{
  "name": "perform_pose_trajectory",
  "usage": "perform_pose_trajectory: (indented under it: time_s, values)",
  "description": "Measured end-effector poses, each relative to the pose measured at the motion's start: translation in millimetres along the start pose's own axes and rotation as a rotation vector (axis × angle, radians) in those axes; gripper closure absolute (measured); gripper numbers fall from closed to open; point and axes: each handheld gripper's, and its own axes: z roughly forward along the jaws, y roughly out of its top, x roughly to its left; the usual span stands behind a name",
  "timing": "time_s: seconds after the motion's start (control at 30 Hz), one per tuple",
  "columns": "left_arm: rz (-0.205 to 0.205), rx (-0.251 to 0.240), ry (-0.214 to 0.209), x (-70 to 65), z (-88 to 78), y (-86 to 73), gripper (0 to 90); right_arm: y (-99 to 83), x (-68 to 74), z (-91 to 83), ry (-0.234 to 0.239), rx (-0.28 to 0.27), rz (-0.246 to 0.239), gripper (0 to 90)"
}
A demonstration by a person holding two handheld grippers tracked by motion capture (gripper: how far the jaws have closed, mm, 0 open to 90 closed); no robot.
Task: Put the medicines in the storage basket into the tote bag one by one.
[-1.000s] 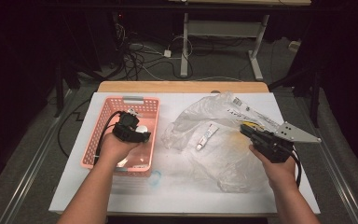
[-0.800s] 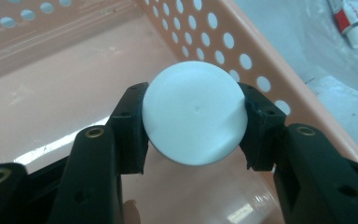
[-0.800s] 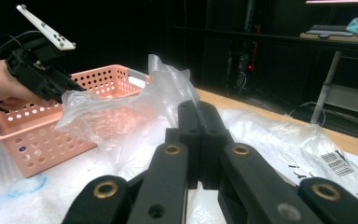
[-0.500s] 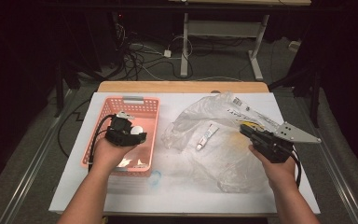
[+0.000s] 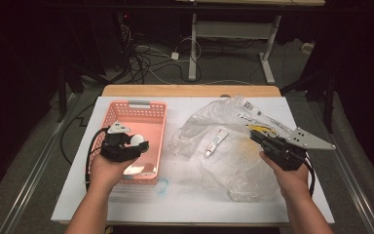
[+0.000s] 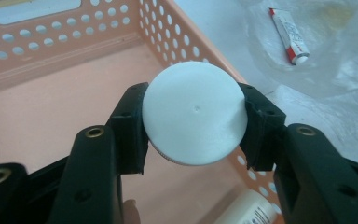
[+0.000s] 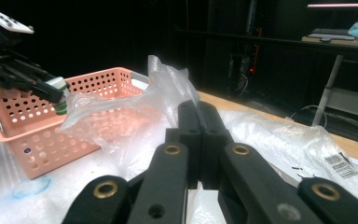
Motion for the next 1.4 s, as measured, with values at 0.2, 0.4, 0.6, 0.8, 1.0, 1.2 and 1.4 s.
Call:
perform_pose_trajectory:
  time_s: [0.2,0.4,0.6,0.8,1.0,1.2,1.4]
  values:
    - [0.001,-0.057,-0.008,-7.7,-6.7,-13.4,48.7,-1.5,1.5,2.0,0.005,0.008,-0.001,90.0]
    - [0.011,-0.098,-0.008,-12.3,-11.1,-19.7,48.8,-2.7,0.3,2.1,0.002,0.011,0.003,90.0]
    - [0.025,-0.113,-0.016,-21.1,-11.9,-22.6,48.8,-4.5,-0.7,2.9,0.004,0.015,0.009,90.0]
    - [0.022,-0.154,-0.043,-28.1,-21.6,-20.6,48.8,-5.3,-2.1,3.4,0.004,0.016,0.016,90.0]
    - [0.045,-0.173,-0.086,-40.2,-27.3,-14.7,48.8,-1.5,1.5,1.7,0.006,0.008,-0.013,90.0]
    - [0.087,-0.171,-0.117,-57.1,-27.0,-10.9,48.8,-5.8,2.3,4.5,0.015,0.021,0.002,90.0]
    - [0.113,-0.175,-0.161,-71.4,-23.2,-6.5,48.8,-5.3,3.2,5.8,0.021,0.021,0.004,90.0]
